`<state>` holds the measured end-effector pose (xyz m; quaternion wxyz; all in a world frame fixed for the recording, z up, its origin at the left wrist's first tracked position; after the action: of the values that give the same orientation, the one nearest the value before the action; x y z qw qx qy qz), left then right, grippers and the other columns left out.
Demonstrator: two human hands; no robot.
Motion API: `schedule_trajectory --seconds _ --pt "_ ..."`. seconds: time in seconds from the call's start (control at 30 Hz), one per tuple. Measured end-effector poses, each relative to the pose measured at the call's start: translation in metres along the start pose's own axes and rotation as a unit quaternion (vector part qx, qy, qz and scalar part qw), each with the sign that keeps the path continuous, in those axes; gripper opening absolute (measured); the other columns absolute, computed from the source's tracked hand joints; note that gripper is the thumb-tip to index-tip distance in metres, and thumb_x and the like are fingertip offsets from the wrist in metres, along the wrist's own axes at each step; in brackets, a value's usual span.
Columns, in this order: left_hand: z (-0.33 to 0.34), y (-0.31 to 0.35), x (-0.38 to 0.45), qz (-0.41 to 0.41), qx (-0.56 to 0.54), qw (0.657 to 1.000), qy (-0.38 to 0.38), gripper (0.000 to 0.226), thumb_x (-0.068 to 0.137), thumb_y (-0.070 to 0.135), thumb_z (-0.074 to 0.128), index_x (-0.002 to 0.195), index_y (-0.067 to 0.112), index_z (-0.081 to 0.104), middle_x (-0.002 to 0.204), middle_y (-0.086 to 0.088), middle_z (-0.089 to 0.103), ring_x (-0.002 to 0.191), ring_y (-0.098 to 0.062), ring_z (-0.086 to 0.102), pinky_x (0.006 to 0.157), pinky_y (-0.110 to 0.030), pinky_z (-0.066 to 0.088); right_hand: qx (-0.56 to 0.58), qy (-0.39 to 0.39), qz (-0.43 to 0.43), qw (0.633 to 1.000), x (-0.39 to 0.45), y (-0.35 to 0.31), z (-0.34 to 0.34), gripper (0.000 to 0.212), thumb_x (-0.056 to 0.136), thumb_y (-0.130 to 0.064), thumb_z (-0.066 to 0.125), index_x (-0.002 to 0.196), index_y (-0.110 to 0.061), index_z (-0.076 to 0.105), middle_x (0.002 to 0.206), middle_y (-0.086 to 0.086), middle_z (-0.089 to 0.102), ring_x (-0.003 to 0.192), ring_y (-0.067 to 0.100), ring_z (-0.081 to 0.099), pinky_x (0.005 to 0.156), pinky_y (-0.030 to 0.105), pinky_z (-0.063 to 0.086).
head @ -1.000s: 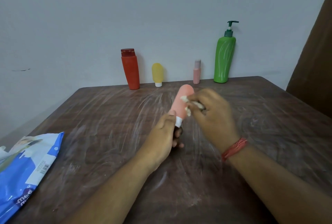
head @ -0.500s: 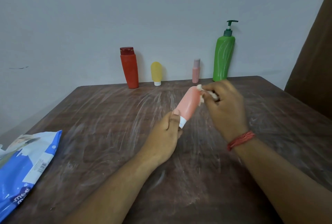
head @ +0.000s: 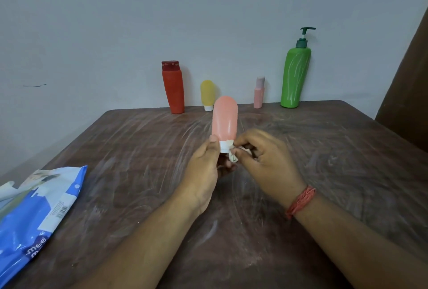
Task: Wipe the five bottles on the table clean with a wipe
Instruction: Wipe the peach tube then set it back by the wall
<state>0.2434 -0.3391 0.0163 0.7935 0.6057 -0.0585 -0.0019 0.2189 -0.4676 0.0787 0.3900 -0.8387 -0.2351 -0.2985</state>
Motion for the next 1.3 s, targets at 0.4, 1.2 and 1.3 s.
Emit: schedule_trajectory --seconds 0.4,1.2,1.3 --pt "-0.006 0.02 -0.004 0.08 0.047 0.996 0.017 0.044 0.074 0.039 0.082 0.114 0.026 0.069 0.096 0.006 0.076 0.071 -0.004 0.068 0.061 -0.019 0.054 0.404 0.026 0.226 0.886 -0.006 0.035 0.015 0.019 0.09 -0.003 0.068 0.08 -0.02 0.069 0.086 0.005 0.075 0.077 0.021 0.073 0.07 0.034 0.061" --pt "-0.021 0.011 0.006 0.051 0.129 0.989 0.047 0.036 0.081 0.036 0.084 0.112 0.028 0.069 0.103 0.008 0.076 0.094 -0.012 0.072 0.069 -0.023 0.056 0.347 0.057 0.259 0.9 -0.006 0.041 0.011 0.018 0.089 -0.003 0.069 0.084 -0.019 0.072 0.083 0.001 0.076 0.074 0.014 0.072 0.064 0.024 0.058" --pt "-0.018 0.007 0.006 0.055 0.172 0.983 0.025 0.036 0.083 0.035 0.082 0.117 0.032 0.069 0.103 0.006 0.074 0.088 -0.009 0.071 0.067 -0.023 0.054 0.195 0.007 0.201 0.96 0.0 0.033 0.006 0.024 0.093 -0.01 0.068 0.09 -0.034 0.072 0.087 -0.008 0.075 0.082 0.011 0.07 0.074 0.028 0.058"
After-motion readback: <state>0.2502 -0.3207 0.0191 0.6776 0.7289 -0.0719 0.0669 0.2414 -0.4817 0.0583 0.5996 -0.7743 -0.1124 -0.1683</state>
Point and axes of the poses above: each hand's wrist, its own x-axis towards the middle knuckle, its own z-axis out of the palm, y = z × x, the point moved 8 cm from there along x, towards the middle knuckle
